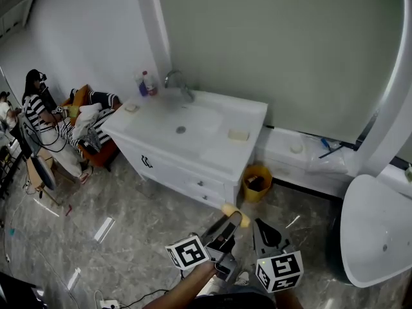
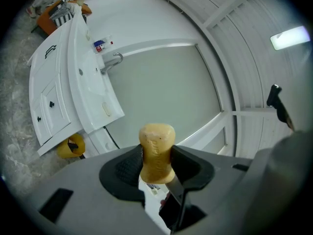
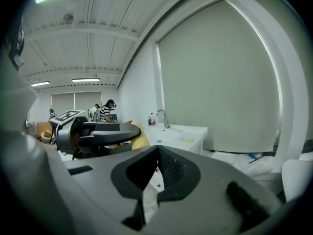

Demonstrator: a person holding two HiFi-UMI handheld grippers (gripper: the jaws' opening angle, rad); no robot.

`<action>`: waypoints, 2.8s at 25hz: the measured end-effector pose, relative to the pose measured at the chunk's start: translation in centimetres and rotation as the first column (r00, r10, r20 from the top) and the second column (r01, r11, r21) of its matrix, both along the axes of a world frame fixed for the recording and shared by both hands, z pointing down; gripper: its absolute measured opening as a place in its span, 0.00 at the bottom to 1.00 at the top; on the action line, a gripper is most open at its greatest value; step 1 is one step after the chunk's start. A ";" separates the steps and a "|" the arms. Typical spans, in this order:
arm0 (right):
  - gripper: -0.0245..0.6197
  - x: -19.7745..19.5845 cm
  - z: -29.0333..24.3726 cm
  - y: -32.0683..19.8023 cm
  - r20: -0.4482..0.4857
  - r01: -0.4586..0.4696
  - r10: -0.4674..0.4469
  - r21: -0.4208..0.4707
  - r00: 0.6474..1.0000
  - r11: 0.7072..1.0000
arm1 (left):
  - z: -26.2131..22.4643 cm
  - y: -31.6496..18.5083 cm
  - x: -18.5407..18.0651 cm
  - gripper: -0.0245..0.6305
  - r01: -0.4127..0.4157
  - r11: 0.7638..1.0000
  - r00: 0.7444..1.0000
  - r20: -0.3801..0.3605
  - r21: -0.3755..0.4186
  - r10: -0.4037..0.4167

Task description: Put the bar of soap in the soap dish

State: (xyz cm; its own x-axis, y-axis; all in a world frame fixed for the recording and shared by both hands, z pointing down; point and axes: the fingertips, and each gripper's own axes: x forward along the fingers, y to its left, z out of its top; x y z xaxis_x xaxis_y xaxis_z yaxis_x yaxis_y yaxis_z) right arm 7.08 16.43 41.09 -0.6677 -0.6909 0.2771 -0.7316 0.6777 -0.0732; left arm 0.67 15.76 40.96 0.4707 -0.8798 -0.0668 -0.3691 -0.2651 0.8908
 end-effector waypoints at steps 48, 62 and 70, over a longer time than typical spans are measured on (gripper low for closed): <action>0.06 -10.8 1.6 -17.5 -0.033 -0.019 0.018 -0.020 0.999 1.000 | 2.5 -17.8 -10.3 0.32 -0.042 0.998 0.999 -0.033 -0.037 0.041; 0.06 -17.8 1.5 -21.4 -0.054 -0.083 0.083 -0.002 0.995 0.997 | 2.3 -22.0 -17.4 0.31 -0.110 0.994 0.993 -0.052 0.000 0.110; 0.06 -18.1 1.7 -23.1 -0.059 -0.114 0.114 -0.009 0.992 0.993 | 2.6 -23.9 -17.8 0.32 -0.139 0.990 0.989 -0.060 -0.005 0.139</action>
State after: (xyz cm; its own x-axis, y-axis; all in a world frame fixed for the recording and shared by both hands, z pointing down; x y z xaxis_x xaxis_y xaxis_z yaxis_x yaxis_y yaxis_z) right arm -11.07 -6.68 42.80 -0.5674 -0.7580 0.3217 -0.8073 0.5891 -0.0360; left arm -17.09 -8.11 43.61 0.5839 -0.8068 -0.0901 -0.2760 -0.3016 0.9126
